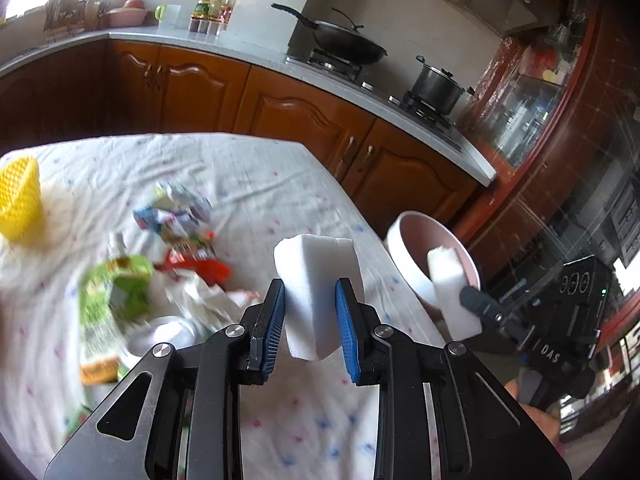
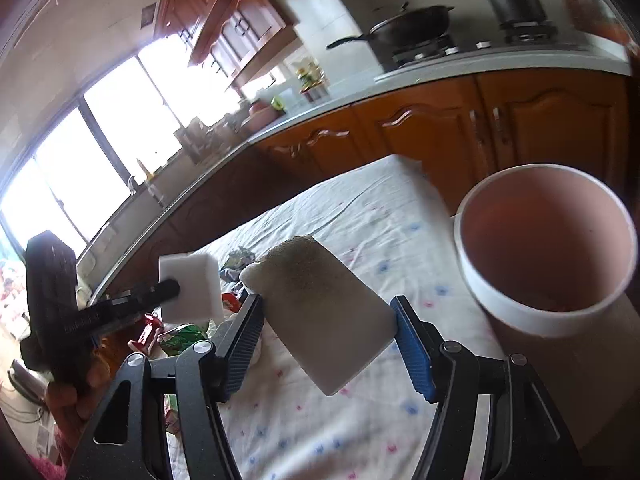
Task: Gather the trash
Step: 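Carry both sponges over the pink bin and release them inside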
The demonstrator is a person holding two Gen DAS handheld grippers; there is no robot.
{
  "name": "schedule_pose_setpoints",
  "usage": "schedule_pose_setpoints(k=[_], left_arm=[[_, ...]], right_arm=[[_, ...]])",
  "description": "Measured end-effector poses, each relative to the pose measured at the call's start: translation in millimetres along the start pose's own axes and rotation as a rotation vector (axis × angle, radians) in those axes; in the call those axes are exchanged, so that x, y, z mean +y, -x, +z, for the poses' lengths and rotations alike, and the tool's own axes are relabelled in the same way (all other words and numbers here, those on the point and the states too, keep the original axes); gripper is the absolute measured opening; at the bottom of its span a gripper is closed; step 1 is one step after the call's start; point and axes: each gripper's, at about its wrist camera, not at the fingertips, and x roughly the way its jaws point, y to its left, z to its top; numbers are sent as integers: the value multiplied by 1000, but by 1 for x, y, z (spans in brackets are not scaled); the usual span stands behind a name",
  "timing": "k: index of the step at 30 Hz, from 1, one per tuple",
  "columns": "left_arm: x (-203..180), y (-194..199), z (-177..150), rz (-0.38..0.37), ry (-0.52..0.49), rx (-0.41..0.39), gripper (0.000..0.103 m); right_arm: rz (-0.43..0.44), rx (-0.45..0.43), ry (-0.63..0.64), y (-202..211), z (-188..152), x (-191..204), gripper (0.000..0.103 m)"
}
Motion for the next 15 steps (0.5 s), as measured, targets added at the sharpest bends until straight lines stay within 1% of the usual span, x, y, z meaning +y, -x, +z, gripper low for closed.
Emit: schedule_pose_setpoints(k=[6, 15], left_arm=[[-15, -1, -12, -20, -6, 13, 24], [-42, -9, -11, -47, -44, 22, 24]], right_arm=[[-58, -54, -1, 22, -8, -5, 66], [-120, -99, -18, 40, -6, -21, 67]])
